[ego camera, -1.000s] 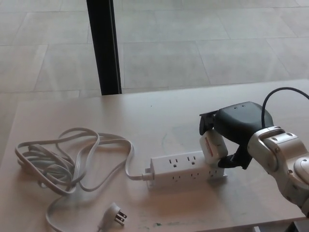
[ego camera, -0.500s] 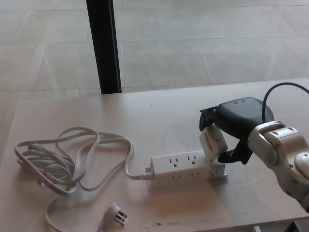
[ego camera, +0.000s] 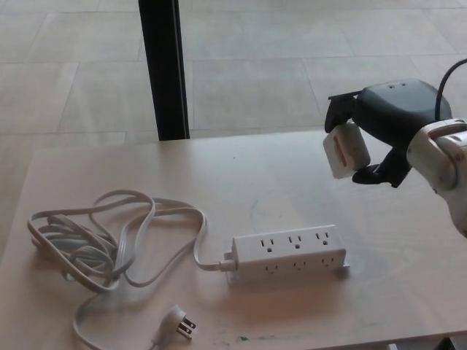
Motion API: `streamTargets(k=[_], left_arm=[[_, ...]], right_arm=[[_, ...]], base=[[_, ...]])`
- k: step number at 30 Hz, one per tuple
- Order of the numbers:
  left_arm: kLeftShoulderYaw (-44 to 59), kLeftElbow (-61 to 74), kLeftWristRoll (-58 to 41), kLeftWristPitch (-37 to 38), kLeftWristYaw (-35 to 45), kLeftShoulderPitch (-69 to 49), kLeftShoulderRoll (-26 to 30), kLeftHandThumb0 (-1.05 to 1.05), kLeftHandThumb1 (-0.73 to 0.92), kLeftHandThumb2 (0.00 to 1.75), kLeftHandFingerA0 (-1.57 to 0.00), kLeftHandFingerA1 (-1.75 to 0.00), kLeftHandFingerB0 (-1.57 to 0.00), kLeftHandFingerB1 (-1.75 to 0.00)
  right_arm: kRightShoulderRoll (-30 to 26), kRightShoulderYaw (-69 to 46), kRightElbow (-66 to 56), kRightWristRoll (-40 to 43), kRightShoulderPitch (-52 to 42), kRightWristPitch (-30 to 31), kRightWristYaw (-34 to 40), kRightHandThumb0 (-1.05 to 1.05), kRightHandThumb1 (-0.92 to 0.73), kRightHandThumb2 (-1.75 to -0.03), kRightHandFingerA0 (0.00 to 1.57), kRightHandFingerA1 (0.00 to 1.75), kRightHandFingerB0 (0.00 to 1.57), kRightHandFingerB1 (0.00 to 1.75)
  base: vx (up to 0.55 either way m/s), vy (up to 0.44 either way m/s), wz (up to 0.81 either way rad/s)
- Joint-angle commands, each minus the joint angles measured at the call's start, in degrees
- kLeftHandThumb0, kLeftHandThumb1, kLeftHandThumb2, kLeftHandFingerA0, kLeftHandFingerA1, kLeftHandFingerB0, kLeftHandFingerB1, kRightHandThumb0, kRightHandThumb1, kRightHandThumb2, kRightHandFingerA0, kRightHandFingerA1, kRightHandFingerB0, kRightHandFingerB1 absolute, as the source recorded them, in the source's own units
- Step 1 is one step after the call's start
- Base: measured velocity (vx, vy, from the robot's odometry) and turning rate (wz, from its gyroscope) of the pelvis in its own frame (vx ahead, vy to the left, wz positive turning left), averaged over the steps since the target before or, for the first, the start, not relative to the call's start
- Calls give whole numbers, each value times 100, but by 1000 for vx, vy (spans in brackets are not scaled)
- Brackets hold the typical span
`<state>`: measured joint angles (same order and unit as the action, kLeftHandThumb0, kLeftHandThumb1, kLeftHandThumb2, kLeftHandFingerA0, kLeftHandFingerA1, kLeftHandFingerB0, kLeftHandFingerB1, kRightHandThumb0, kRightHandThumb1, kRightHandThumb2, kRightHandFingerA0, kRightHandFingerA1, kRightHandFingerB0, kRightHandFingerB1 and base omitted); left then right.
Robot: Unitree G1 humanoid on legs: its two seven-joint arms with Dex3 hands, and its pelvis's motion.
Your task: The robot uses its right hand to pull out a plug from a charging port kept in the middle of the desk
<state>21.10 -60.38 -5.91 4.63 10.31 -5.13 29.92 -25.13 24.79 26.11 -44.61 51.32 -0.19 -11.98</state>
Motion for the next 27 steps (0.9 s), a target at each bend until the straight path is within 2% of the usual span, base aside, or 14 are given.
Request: streamTargets(k=[1, 4, 12, 15, 16, 17, 18, 19, 20, 21, 22, 25, 26, 27], left_arm=[[36, -36, -61, 79, 17, -25, 108, -80, 84, 121, -61, -63, -38, -53], [28, -14, -42, 88, -33, -34, 97, -79, 84, 120, -61, -62, -39, -53], [33, -203, -57, 83, -24, 96, 90, -79, 82, 120, -60, -62, -40, -54], [21, -177, -47, 70, -15, 88, 91, -80, 83, 120, -62, -64, -40, -54], [21, -136, -44, 68, -31, 64, 85, -88, 91, 88, -64, -57, -40, -44], [9, -136, -27, 79, -40, 59, 91, -79, 83, 121, -62, -64, -39, -54], [-4, -120, -6, 96, -67, 45, 91, -79, 83, 120, -62, -64, -40, -54], [-11, -102, 1, 88, -89, 65, 81, -79, 83, 120, -62, -64, -40, -54], [-9, -133, -9, 80, -66, 93, 81, -78, 83, 120, -60, -62, -40, -54], [-18, -182, -4, 87, -55, 128, 80, -79, 83, 120, -60, -62, -40, -53], [-21, -199, -4, 126, -34, 128, 78, -80, 84, 120, -59, -62, -39, -53], [-4, -188, -31, 110, -1, 129, 86, -81, 84, 120, -60, -62, -39, -53], [-12, -181, -20, 118, -13, 125, 87, -79, 84, 121, -61, -63, -40, -54], [-21, -145, -8, 124, -25, 102, 86, -77, 83, 120, -58, -61, -39, -54]], right_arm=[[-280, -55, -136, 18, 1, 116, -504, -38, -51, -98, 92, 175, 82, 81], [-535, 44, -46, -91, -170, -101, -444, -38, -50, -95, 92, 165, 74, 64], [-793, 281, 266, -280, -717, 66, -447, -32, -58, -85, 87, 159, 82, 61], [-785, 377, 515, -381, -763, 35, -326, -33, -63, -80, 83, 165, 85, 81], [-766, 448, 665, -451, -774, -15, -193, -34, -64, -74, 84, 171, 80, 98], [-738, 510, 745, -507, -751, 26, -201, -35, -66, -74, 82, 174, 74, 124], [-720, 568, 802, -560, -728, 58, -200, -43, -52, -99, 112, 132, 85, 113], [-715, 594, 882, -570, -675, 44, -174, -43, -52, -99, 112, 132, 85, 113], [-725, 641, 948, -613, -654, -7, -91, -35, -66, -72, 83, 174, 74, 141], [-750, 711, 999, -693, -640, -30, -67, -45, -53, -99, 113, 133, 86, 114], [-756, 791, 1049, -778, -623, -24, -23, -35, -68, -70, 84, 174, 72, 136], [-773, 964, 1103, -937, -596, -29, 63, -37, -67, -69, 86, 175, 71, 135], [-784, 1015, 1108, -985, -591, -48, 86, -36, -69, -68, 85, 173, 71, 114], [-806, 1127, 1114, -1112, -572, -86, 134, -37, -70, -69, 85, 171, 72, 108]], base=[[0, 0, 0], [0, 0, 0], [0, 0, 0], [0, 0, 0], [0, 0, 0], [0, 0, 0], [0, 0, 0], [0, 0, 0], [0, 0, 0], [0, 0, 0], [0, 0, 0], [0, 0, 0], [0, 0, 0], [0, 0, 0]])
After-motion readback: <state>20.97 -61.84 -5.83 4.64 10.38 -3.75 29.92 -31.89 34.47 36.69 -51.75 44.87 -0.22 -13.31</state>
